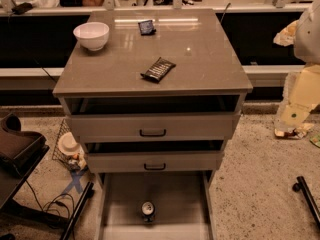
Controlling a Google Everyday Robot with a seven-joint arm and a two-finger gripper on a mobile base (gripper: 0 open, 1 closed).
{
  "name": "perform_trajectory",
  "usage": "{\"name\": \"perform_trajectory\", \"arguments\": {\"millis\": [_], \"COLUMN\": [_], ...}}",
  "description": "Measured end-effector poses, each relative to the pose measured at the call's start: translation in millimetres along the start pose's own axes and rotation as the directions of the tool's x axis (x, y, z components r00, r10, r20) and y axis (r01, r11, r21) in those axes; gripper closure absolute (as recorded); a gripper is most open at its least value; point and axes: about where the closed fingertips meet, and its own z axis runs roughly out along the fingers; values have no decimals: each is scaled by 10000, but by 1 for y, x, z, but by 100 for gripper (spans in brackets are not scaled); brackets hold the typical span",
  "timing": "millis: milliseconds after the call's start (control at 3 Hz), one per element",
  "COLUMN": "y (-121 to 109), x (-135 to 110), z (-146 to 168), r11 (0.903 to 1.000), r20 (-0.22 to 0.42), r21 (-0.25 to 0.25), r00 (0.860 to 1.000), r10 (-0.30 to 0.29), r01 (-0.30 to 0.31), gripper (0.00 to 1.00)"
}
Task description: Pick pepsi can from bottom drawer and place on counter
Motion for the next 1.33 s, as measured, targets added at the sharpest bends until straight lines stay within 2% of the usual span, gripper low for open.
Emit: {"name": "perform_trajectory", "arguments": {"millis": [333, 667, 1000, 1333], "y": [0, -6, -3, 9], "x": [0, 3, 16, 40], "z": [0, 12, 51, 117], "r11": [10000, 9999, 9997, 9972], "r20": [0, 774, 2247, 4360], "r21": [0, 67, -26, 290], "r00": [10000, 9969, 9742, 8986], "r10": [0, 137, 226, 497], "r01": [0, -142, -226, -692], "gripper": [0, 0, 0, 0]}}
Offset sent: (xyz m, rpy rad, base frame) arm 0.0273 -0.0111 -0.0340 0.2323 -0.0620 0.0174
